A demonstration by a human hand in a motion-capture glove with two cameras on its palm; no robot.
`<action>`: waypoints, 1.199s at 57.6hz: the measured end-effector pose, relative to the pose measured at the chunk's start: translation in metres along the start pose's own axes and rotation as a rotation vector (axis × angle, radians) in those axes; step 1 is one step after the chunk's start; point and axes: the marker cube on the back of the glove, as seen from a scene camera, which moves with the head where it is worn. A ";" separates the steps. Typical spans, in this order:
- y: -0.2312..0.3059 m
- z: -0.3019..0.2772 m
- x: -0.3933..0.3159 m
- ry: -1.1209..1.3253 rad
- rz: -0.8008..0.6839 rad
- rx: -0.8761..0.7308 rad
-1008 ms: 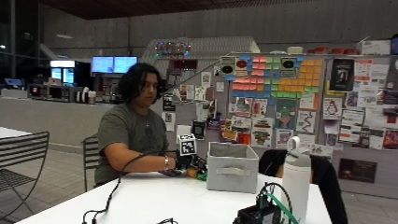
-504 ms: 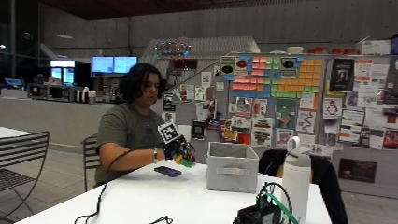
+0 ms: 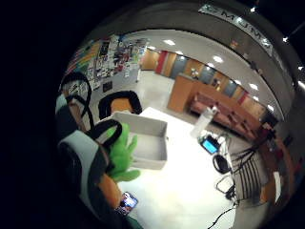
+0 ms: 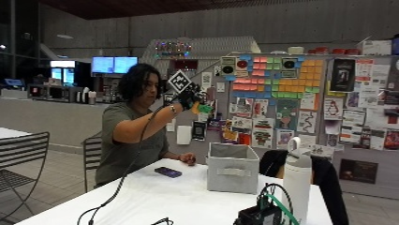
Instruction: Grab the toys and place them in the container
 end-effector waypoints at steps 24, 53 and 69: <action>-0.081 0.096 0.052 0.147 0.198 -0.160; -0.073 0.129 0.062 -0.048 0.231 -0.290; -0.037 0.113 0.063 0.038 0.135 -0.383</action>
